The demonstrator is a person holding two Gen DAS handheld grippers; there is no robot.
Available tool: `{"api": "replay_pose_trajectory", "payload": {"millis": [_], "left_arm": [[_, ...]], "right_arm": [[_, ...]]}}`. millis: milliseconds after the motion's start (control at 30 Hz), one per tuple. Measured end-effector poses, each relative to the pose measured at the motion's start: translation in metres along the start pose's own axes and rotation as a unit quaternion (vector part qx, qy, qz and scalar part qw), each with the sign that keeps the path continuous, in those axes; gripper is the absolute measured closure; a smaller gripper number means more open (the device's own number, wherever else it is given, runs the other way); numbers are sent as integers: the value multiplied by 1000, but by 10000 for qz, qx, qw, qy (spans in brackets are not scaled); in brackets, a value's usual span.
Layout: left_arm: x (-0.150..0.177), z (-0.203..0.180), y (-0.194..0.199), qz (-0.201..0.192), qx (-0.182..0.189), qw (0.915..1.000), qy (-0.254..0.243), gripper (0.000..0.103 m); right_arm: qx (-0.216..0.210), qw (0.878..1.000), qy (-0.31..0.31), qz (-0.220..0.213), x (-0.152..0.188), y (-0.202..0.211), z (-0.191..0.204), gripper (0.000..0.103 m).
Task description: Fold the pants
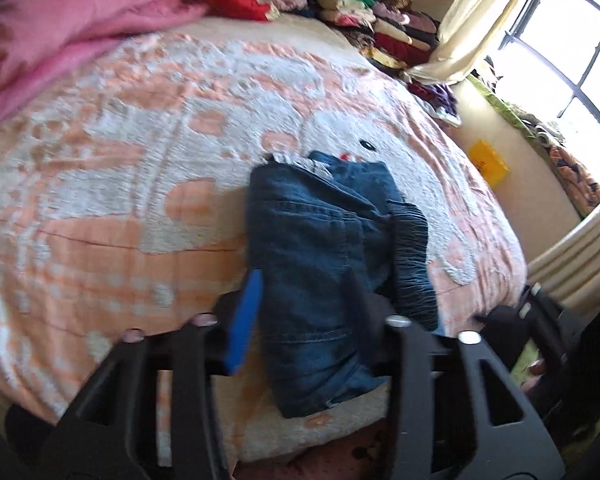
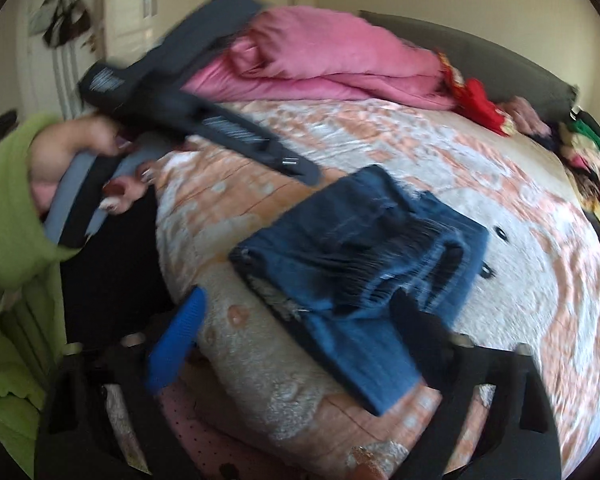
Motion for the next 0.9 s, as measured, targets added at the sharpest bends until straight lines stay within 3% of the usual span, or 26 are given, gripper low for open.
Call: {"api": "replay_pose_trajectory", "payload": {"millis": [100, 500, 533, 600, 700, 767, 900], "left_arm": [[-6, -6, -14, 115, 22, 9999, -96, 77], [-13, -7, -60, 489, -155, 9982, -304, 77], [-14, -7, -62, 495, -163, 9982, -303, 77], [-15, -6, -64, 500, -181, 9981, -307, 77], [-17, -4, -66, 485, -155, 9984, -263, 77], [-18, -4, -65, 445, -126, 9986, -244, 77], [-18, -3, -66, 395, -100, 9990, -192, 77]], "right_arm": [[-117, 9994, 295, 115, -3, -14, 10, 45], [-58, 9919, 1160, 512, -13, -76, 14, 45], [-46, 9914, 1185, 558, -11, -81, 12, 49], [-353, 9911, 1170, 526, -10, -85, 14, 84], [-905, 9904, 922, 491, -12, -69, 15, 96], [-1151, 9882, 942, 375, -9, -55, 17, 96], [-845, 9871, 1127, 762, 18, -69, 16, 96]]}}
Point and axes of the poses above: each gripper's, at about its wrist camera, not at the fingertips, and y roughly against the way its jaws point, z to its left, x to its underside, the point moved 6 cm from there along -y, roughly the way its jaws point, and after that the axes turned 2 degrees about y, right-handed, at the moved point
